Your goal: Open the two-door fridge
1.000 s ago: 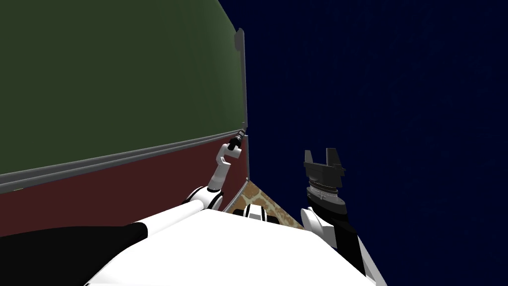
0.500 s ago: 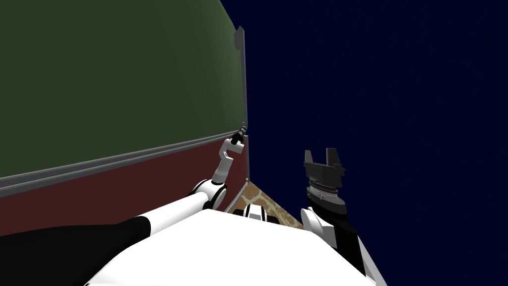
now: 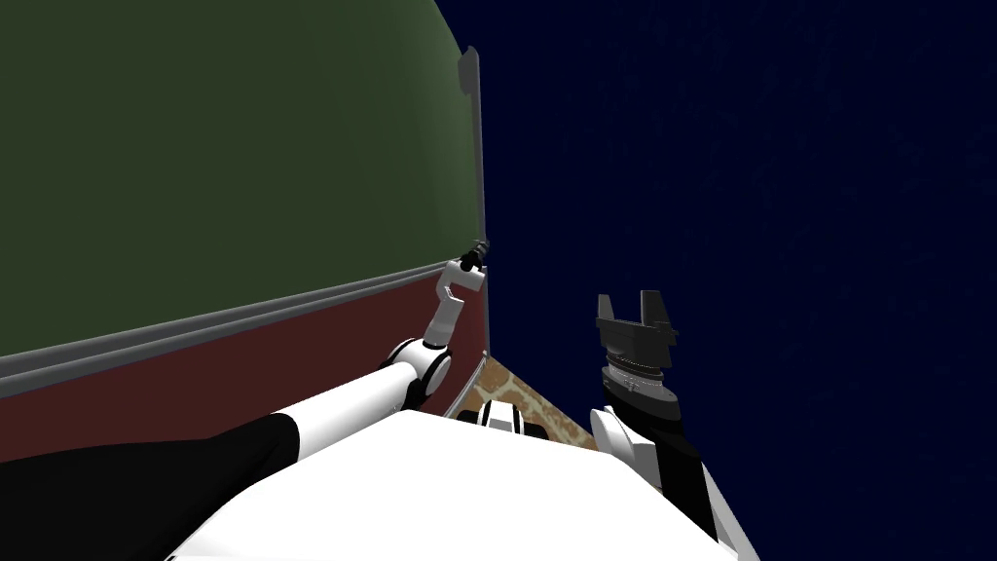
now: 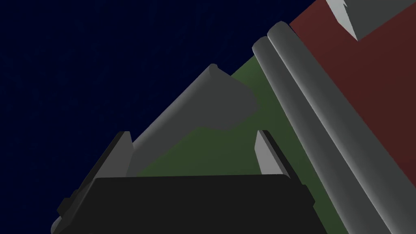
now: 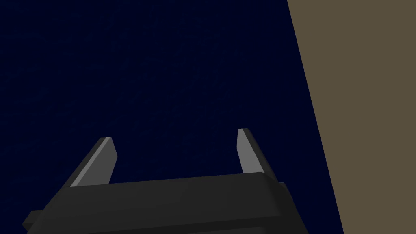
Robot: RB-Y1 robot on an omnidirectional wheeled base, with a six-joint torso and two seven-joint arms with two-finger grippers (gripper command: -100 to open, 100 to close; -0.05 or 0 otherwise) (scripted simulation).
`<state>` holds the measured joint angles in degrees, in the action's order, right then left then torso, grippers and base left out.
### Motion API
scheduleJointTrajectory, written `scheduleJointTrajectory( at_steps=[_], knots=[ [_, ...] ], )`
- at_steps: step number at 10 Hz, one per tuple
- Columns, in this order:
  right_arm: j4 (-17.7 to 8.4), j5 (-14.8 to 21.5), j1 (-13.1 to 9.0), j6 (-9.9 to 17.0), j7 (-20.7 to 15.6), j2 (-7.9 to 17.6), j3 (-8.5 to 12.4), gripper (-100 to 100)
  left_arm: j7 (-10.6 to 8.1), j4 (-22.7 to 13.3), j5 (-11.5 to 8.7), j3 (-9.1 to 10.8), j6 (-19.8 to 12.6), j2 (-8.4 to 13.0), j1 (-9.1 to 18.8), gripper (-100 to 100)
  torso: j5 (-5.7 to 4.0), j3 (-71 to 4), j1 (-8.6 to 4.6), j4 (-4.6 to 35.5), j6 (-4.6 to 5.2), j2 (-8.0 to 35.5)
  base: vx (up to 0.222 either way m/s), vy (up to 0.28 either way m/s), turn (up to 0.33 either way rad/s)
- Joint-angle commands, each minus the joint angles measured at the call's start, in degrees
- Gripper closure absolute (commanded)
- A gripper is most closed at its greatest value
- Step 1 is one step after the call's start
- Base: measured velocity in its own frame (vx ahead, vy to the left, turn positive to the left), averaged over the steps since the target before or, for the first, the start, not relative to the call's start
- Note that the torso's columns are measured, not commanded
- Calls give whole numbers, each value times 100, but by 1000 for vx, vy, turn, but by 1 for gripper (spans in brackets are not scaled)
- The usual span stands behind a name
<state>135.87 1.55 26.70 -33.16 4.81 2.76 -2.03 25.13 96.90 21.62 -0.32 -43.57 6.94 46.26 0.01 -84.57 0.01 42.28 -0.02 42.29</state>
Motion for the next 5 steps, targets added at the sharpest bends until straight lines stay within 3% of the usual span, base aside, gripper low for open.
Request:
scheduleJointTrajectory(
  at_steps=[1, 5],
  knots=[
    [0, 0, 0, 0, 0, 0, 0, 0, 113, -261, 64, 21, -434, 13, 462, -100, -2, -1, -4, 0, 2, -2, 20, 62, -86],
    [0, 0, 0, 0, 0, 0, 0, 0, 237, -537, 168, 36, -993, 36, 1099, -100, -1, 1, 1, 0, 2, 1, 6, 49, -59]
  ],
)
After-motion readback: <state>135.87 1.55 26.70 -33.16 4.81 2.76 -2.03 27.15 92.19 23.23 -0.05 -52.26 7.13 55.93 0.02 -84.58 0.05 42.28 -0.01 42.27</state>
